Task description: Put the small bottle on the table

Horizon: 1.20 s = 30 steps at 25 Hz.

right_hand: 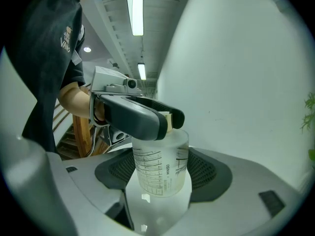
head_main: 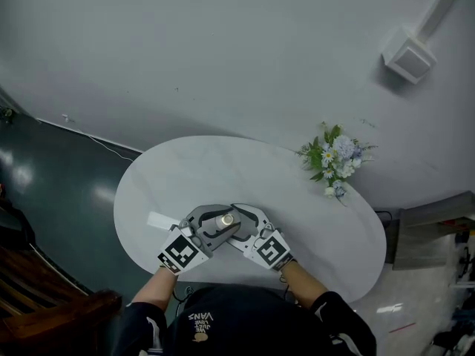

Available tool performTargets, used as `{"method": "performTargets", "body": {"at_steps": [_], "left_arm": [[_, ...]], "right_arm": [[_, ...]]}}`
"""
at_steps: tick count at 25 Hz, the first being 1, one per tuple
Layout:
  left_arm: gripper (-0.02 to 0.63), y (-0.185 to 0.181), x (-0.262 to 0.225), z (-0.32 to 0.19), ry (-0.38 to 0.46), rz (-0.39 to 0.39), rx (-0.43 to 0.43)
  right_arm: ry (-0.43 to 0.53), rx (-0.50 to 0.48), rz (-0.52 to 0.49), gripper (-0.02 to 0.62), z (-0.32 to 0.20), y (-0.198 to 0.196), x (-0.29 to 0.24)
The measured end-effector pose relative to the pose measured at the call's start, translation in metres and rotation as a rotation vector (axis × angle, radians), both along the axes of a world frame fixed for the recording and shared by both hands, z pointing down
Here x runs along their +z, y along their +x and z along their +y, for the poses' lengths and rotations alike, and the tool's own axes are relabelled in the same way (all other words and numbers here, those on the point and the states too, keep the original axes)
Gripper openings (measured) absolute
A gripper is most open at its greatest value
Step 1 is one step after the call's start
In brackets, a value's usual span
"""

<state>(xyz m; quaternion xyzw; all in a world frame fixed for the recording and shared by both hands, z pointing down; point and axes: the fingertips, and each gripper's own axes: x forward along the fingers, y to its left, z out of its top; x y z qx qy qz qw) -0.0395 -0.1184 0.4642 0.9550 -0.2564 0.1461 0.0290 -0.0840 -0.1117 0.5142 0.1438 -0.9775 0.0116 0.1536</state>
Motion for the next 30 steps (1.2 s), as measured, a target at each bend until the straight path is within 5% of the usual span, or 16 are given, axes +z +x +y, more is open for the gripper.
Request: {"method": "performTargets", "body": {"at_steps": [14, 30], "left_arm": [[0.161, -0.054, 0.056, -0.096, -0.018, 0.002, 0.027], [0.161, -0.060, 0.106, -0.146, -0.055, -0.008, 0.043]], "right_arm": [[-0.030, 0.047, 0.012, 0.283, -0.097, -0.054, 0.057], [-0.087, 0.111, 0.013, 0.284, -0.146, -0.059, 0.104]]}}
